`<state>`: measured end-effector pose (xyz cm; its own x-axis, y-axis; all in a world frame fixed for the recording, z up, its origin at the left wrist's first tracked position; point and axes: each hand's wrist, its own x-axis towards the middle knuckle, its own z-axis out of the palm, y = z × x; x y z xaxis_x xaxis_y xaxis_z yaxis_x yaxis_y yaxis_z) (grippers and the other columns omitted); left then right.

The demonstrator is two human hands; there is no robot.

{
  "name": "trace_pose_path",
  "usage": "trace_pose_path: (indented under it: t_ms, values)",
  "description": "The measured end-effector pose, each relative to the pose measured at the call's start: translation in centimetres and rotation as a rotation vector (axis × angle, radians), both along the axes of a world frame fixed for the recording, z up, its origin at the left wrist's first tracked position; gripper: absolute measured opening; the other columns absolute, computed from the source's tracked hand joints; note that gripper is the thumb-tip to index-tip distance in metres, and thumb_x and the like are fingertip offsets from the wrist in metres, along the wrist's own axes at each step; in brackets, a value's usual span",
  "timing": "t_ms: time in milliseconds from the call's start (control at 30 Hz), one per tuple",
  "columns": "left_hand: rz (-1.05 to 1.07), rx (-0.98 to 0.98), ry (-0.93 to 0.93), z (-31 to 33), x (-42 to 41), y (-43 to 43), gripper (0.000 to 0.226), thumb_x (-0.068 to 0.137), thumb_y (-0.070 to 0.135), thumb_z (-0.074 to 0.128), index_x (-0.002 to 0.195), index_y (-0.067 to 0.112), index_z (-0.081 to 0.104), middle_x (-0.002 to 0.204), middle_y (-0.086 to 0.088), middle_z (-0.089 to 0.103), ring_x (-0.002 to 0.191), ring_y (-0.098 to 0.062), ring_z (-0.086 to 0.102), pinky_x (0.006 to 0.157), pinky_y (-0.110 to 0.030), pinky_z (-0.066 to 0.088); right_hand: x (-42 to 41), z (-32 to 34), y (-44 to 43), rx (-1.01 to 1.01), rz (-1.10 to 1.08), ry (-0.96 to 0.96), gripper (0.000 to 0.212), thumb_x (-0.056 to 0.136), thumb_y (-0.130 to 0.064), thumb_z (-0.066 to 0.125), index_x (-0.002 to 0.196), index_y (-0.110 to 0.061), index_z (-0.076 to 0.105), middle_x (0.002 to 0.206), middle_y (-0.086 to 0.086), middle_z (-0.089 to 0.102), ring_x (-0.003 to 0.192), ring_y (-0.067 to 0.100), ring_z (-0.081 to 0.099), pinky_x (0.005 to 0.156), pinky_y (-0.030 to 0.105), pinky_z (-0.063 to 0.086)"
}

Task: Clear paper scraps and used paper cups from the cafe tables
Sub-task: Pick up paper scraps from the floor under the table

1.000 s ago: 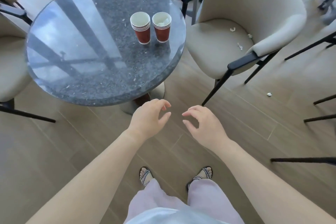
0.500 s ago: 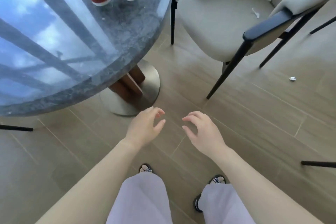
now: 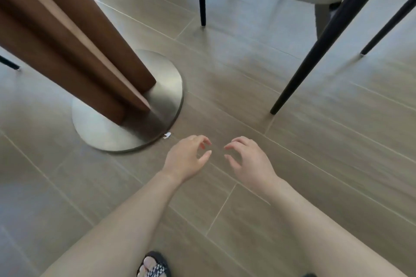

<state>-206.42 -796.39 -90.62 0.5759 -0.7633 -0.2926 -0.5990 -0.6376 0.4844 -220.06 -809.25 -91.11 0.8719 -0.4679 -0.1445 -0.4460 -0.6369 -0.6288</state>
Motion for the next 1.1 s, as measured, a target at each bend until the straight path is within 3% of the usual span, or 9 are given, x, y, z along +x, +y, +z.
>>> trace_pose_path:
  t_ms: [200, 367, 533, 700, 933, 1000, 1100]
  values:
    - [0.014, 0.031, -0.071, -11.4, 3.5, -0.3, 0.024, 0.085, 0.038, 0.056, 0.107, 0.03, 0.056, 0.1, 0.009, 0.059, 0.1, -0.012, 0.056, 0.078, -0.029, 0.046, 3.2, -10.8, -0.7, -0.001, 0.004, 0.023, 0.023, 0.086, -0.026, 0.059, 0.107, -0.017, 0.062, 0.114, 0.0, 0.055, 0.109, 0.018, 0.048, 0.087, 0.031, 0.045]
    - [0.004, 0.153, -0.134, -16.5, 6.8, -0.2, 0.028, 0.089, 0.034, 0.052, 0.114, 0.024, 0.053, 0.116, 0.001, 0.053, 0.109, -0.019, 0.053, 0.082, -0.036, 0.048, 4.0, -15.8, 0.2, 0.034, 0.053, 0.057, 0.024, 0.086, -0.028, 0.059, 0.108, -0.018, 0.06, 0.115, -0.002, 0.052, 0.108, 0.018, 0.048, 0.084, 0.033, 0.047]
    - [0.058, 0.236, -0.182, -17.9, 9.1, 1.1, 0.031, 0.088, 0.027, 0.052, 0.119, 0.02, 0.052, 0.121, -0.003, 0.05, 0.109, -0.025, 0.05, 0.083, -0.039, 0.049, 5.0, -16.4, 0.5, 0.051, 0.071, 0.079, 0.024, 0.088, -0.029, 0.056, 0.111, -0.02, 0.057, 0.118, -0.004, 0.049, 0.108, 0.016, 0.047, 0.08, 0.034, 0.048]
    - [0.206, 0.313, -0.151, -18.6, 9.8, 1.5, 0.043, 0.083, 0.018, 0.053, 0.125, 0.018, 0.044, 0.133, -0.006, 0.037, 0.115, -0.029, 0.042, 0.081, -0.041, 0.049, 5.2, -17.1, 0.4, 0.043, 0.031, 0.079, 0.023, 0.087, -0.026, 0.057, 0.109, -0.019, 0.058, 0.116, -0.001, 0.05, 0.112, 0.018, 0.045, 0.091, 0.038, 0.044]
    - [0.207, 0.354, -0.079, -20.2, 10.2, 1.2, 0.06, 0.086, 0.018, 0.052, 0.141, 0.018, 0.028, 0.148, -0.01, 0.023, 0.13, -0.03, 0.032, 0.101, -0.042, 0.04, 4.3, -17.5, -0.1, 0.066, -0.017, 0.084, 0.023, 0.087, -0.025, 0.057, 0.109, -0.02, 0.058, 0.117, -0.003, 0.049, 0.114, 0.016, 0.042, 0.092, 0.037, 0.043]
    - [0.206, 0.355, -0.078, -20.5, 10.2, 1.3, 0.058, 0.085, 0.014, 0.054, 0.139, 0.017, 0.032, 0.146, -0.012, 0.026, 0.129, -0.031, 0.034, 0.105, -0.041, 0.037, 3.9, -17.7, -0.3, 0.071, -0.028, 0.094, 0.022, 0.087, -0.025, 0.057, 0.109, -0.02, 0.058, 0.118, -0.003, 0.049, 0.114, 0.016, 0.042, 0.093, 0.036, 0.043]
    - [0.196, 0.28, -0.05, -20.9, 9.9, 1.1, 0.044, 0.081, 0.003, 0.054, 0.124, 0.014, 0.047, 0.126, -0.013, 0.041, 0.113, -0.032, 0.048, 0.097, -0.039, 0.042, 3.3, -17.9, -0.8, 0.067, -0.054, 0.106, 0.023, 0.088, -0.026, 0.057, 0.11, -0.022, 0.057, 0.117, -0.005, 0.049, 0.113, 0.014, 0.042, 0.092, 0.032, 0.043]
